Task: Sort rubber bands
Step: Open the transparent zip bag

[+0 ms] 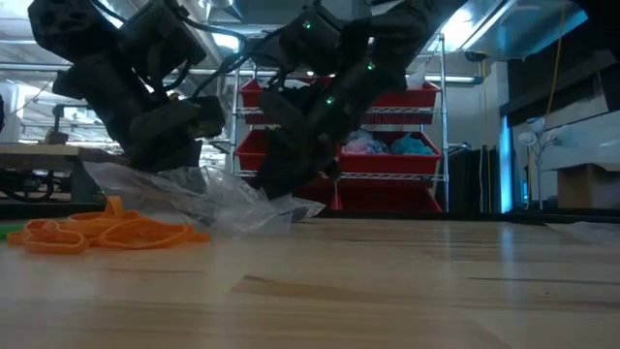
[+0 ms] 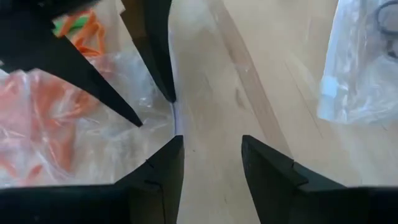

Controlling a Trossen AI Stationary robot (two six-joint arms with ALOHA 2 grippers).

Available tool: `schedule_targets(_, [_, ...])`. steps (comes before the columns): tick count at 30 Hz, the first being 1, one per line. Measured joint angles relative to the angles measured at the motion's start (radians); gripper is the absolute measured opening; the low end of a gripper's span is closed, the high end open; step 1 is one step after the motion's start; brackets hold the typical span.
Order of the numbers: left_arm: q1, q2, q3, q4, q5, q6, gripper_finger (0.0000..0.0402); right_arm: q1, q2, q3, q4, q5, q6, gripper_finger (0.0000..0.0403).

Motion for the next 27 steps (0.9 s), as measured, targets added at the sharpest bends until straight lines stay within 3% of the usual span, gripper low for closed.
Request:
schedule_targets(21, [0.000, 0.000, 0.000, 0.006, 0.000, 0.003, 0.0129, 0.000, 0.024, 0.000, -0.005, -0.015, 0.018, 0.0153])
schedule_targets(27, [0.000, 0.000, 0.000, 0.006, 0.000, 0.004, 0.0129, -0.001, 0.024, 0.000, -0.004, 0.024, 0.030, 0.0153])
